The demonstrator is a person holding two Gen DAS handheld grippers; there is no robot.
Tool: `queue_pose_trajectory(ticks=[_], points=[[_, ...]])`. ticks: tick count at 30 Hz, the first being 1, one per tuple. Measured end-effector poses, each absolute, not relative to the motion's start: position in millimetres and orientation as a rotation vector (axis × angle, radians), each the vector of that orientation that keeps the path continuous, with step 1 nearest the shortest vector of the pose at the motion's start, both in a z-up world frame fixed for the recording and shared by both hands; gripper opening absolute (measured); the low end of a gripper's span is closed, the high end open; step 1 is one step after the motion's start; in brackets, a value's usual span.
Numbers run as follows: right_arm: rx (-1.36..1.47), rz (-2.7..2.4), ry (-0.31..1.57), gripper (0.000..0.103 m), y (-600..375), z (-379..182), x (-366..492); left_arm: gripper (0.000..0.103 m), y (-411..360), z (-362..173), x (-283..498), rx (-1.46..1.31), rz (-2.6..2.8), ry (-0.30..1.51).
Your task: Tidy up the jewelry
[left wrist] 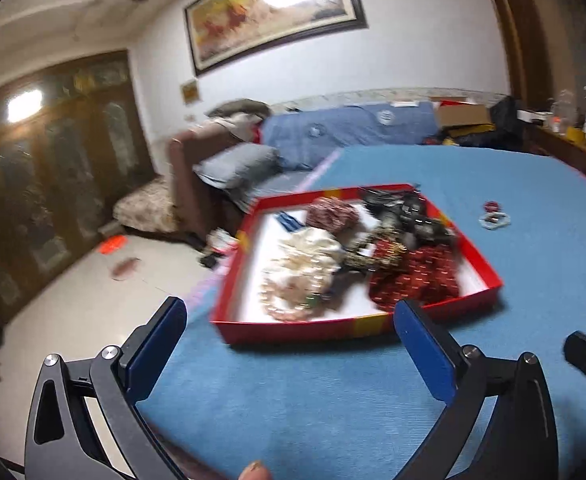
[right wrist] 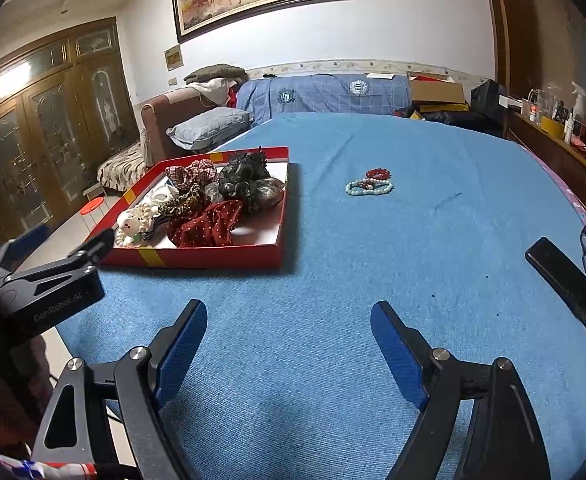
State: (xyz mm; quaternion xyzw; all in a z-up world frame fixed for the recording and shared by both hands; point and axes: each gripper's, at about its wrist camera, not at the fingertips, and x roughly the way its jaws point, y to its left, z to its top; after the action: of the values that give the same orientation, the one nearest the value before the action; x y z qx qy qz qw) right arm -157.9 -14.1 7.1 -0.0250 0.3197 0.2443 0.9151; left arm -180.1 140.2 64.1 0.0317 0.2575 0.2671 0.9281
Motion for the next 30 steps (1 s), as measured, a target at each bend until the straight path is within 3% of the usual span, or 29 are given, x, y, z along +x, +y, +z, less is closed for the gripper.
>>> queue_pose_trajectory(ticks=[13, 30], points=[[-0.112, 0.49, 0.554, 0.094, -4.2, 22.3, -187.8, 0.103, 138.2, 69.6, -207.0, 0.043, 0.556, 0.516], [-0.14, 0.485, 0.562, 0.094, 4.9, 19.7, -194.9, 0.103, 128.4, 58.2, -216.1, 0.028, 0.527, 0.521]])
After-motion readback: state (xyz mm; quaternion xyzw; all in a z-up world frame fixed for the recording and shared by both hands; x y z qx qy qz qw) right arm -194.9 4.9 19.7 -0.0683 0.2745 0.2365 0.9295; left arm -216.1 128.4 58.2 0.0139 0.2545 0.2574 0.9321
